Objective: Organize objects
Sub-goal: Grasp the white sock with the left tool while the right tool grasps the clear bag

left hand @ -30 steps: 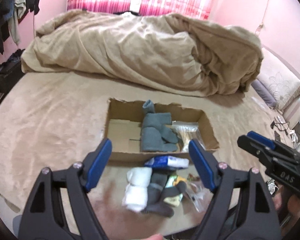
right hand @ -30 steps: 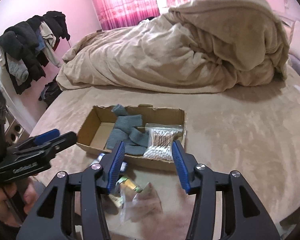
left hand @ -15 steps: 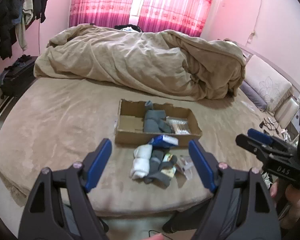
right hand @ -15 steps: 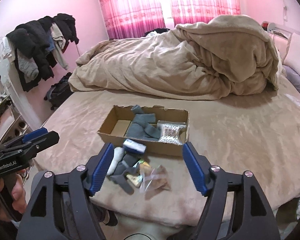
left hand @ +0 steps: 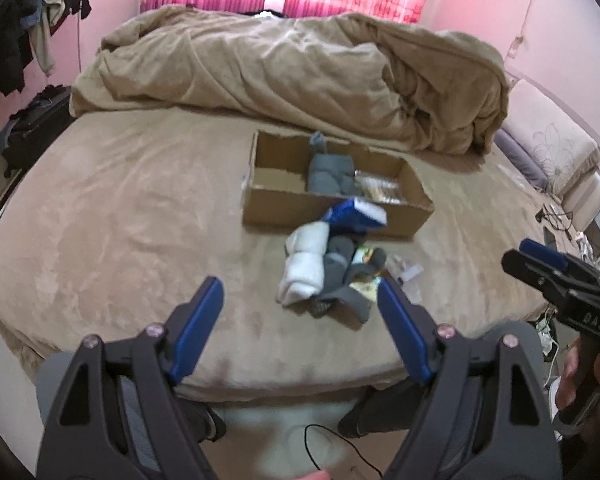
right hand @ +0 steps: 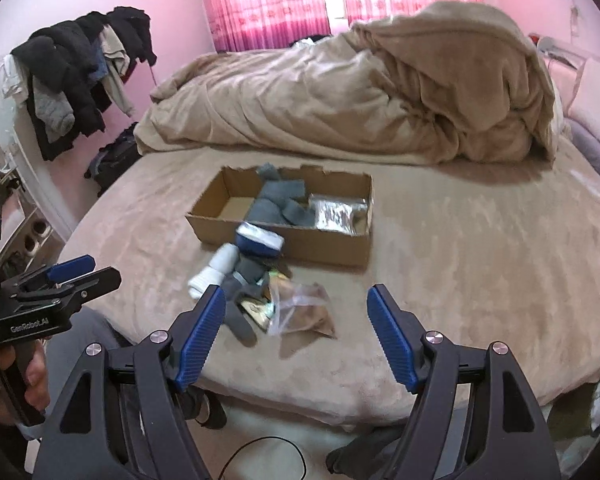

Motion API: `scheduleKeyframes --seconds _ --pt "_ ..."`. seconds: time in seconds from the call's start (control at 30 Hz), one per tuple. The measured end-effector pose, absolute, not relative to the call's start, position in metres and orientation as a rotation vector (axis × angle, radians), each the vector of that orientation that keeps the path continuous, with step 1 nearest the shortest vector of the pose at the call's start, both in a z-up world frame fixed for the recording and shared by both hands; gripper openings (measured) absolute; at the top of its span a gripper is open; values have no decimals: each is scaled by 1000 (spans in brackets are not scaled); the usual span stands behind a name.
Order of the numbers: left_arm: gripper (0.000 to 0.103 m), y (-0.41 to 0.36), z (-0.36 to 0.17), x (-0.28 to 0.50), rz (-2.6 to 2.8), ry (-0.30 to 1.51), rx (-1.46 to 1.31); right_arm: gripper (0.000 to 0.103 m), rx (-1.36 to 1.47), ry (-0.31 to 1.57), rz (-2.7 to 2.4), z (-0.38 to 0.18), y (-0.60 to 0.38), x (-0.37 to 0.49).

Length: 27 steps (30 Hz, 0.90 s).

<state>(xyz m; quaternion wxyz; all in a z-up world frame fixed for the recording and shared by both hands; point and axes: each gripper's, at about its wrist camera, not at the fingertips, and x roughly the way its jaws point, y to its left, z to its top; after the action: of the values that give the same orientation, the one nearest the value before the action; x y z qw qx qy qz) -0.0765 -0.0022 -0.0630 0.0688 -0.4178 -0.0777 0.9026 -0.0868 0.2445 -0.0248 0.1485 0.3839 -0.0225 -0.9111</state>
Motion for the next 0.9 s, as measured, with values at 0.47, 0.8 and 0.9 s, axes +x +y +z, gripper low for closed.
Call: scheduleKeyframes --seconds 0.47,0.8,0.9 --pt "81 12 -119 -119 2628 -242 -1358 76 1247 -92 -2549 -81 245 -124" --pt "80 13 -157 -159 2614 -231 -1432 76 1313 -82 -2486 -111 232 -150" --pt "79 11 -167 -169 2603 -254 -1443 76 1338 -83 -2469 -122 230 -157"
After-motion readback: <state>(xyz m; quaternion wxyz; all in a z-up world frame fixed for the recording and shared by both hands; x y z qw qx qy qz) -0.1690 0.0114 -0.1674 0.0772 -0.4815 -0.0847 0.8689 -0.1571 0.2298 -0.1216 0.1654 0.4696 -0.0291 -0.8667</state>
